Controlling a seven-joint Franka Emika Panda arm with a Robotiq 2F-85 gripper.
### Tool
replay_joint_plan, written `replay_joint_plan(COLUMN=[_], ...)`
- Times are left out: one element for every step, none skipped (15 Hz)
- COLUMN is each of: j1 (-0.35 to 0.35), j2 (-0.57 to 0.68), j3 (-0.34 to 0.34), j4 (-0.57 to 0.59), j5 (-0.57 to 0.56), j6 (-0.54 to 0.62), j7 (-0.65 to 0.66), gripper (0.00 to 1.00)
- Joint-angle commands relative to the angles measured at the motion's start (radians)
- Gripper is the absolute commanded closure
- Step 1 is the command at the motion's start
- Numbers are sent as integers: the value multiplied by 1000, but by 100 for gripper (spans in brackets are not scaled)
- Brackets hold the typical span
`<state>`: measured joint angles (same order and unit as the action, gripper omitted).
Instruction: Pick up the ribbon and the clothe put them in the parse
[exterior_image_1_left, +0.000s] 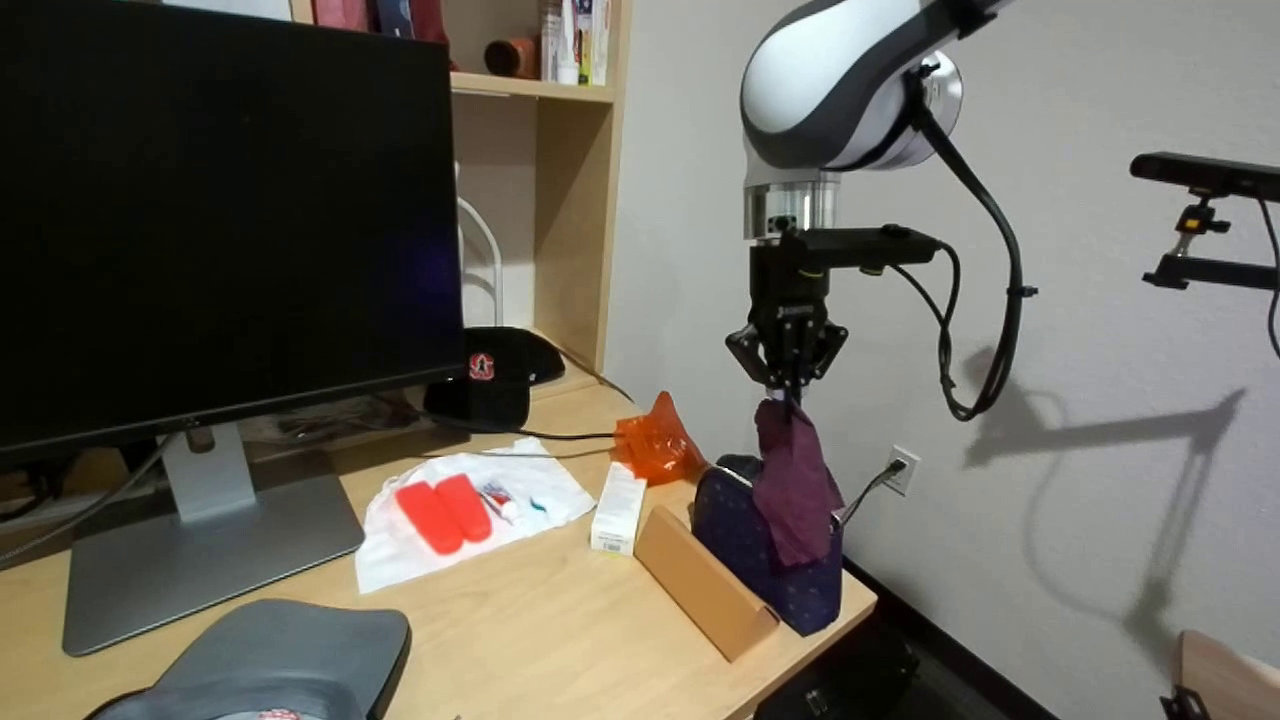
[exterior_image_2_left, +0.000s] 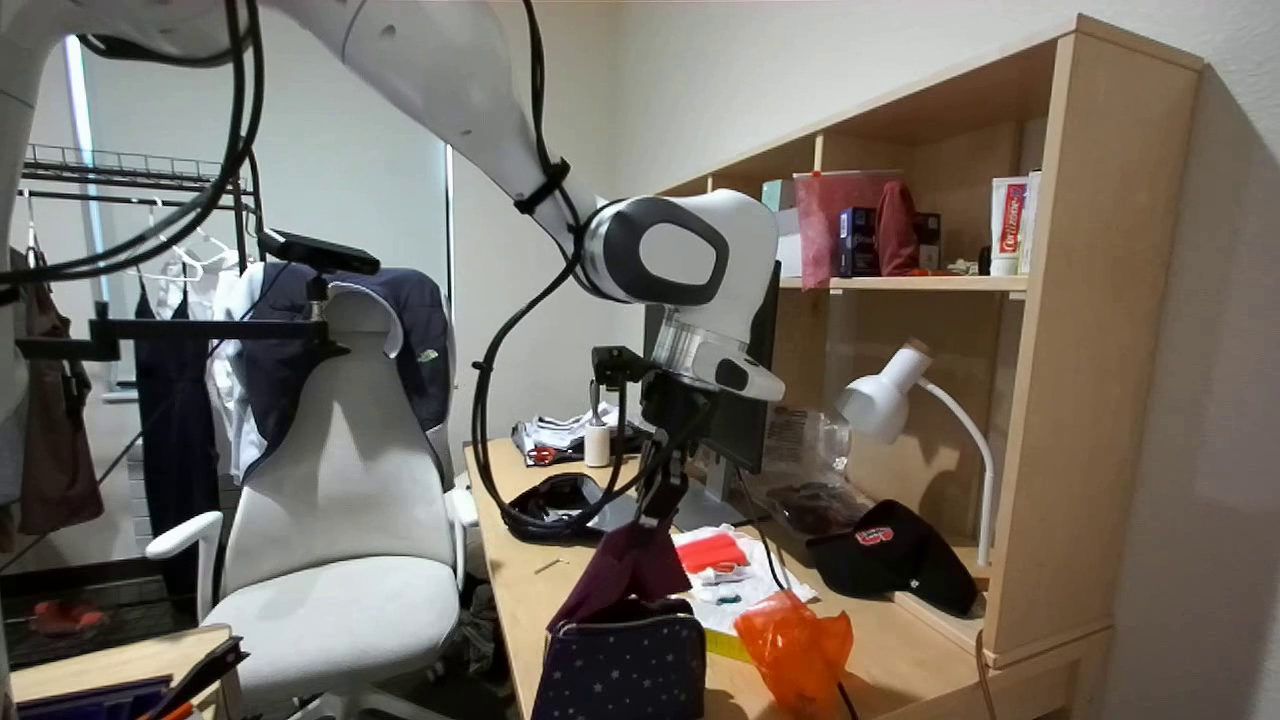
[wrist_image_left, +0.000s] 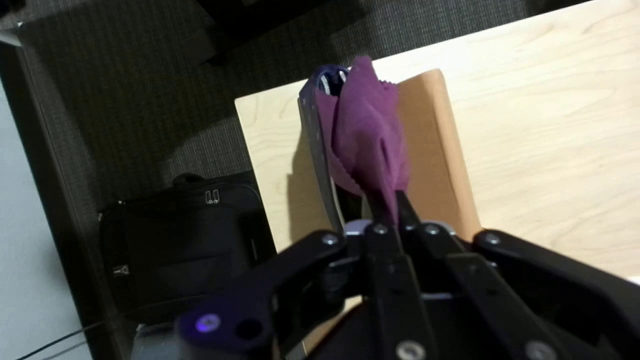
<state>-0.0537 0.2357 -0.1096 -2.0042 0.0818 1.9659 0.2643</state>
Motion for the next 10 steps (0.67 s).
replay_joint_plan(j1=[-1, -4, -6, -7, -9, -9, -10, -11, -12, -11], j2=[83, 108, 132, 160, 186, 211, 235, 255, 268, 275], j3=[13, 18, 23, 27, 32, 35, 39, 41, 42, 42], j4=[94, 108, 122, 134, 143, 149, 152, 156, 153, 143], j5=[-13, -2, 1, -2, 3, 1, 2, 2, 2, 1], j6=[-27, -18, -14, -9, 0, 8, 17, 19, 25, 33], j7=[-29, -53, -75, -94, -123, -142, -160, -175, -183, -188], gripper=[92, 92, 92, 92, 92, 92, 92, 92, 92, 92])
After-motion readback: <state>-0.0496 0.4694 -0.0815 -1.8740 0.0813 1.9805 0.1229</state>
